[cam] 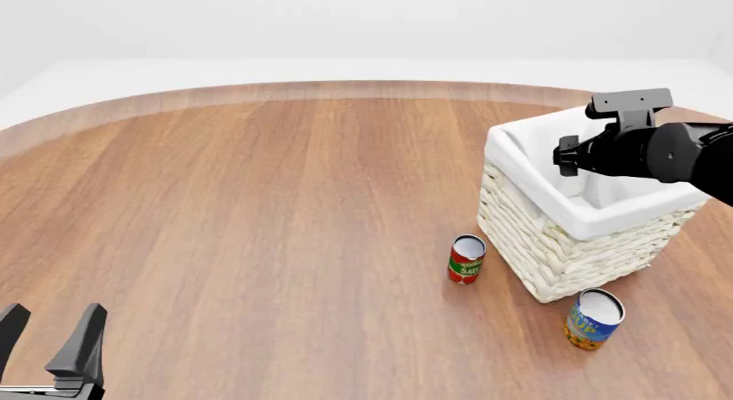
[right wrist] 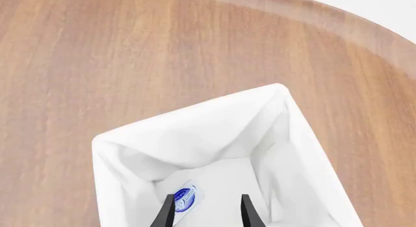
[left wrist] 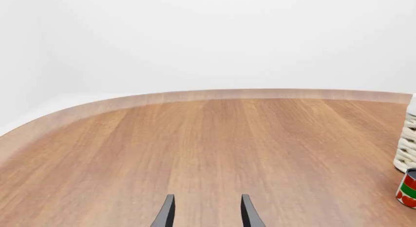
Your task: Pick up the alphabet soup and the cream cheese box, and put them in the basket.
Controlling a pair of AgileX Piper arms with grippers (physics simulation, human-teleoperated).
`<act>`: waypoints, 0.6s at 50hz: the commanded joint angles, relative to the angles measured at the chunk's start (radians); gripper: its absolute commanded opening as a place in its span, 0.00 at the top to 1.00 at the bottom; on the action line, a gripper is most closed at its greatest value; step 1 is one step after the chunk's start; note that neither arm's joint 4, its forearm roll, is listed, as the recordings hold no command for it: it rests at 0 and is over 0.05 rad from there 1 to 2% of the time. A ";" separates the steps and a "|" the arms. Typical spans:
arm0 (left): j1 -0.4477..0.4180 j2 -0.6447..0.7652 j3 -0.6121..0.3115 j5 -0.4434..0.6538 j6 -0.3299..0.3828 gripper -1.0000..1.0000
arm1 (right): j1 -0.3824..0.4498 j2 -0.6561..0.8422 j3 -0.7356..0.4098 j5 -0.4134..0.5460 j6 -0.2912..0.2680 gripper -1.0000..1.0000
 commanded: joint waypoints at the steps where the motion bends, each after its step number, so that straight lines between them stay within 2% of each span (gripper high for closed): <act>1: 0.000 0.000 0.000 0.000 0.000 0.00 | 0.015 -0.037 0.024 0.006 0.002 0.00; 15: 0.000 0.001 0.000 0.000 0.000 0.00 | 0.076 -0.195 0.114 0.039 0.017 0.00; 17: 0.000 -0.003 0.000 0.000 0.001 0.00 | 0.070 -0.209 0.133 0.040 -0.007 0.00; 20: 0.000 0.003 0.000 0.000 -0.001 0.00 | 0.080 -0.252 0.194 0.015 0.002 0.00; 25: 0.000 0.001 0.000 0.000 0.000 0.00 | 0.081 -0.322 0.237 0.033 0.004 0.00; 30: 0.000 0.001 0.000 -0.001 0.000 0.00 | 0.076 -0.361 0.242 0.050 0.001 0.00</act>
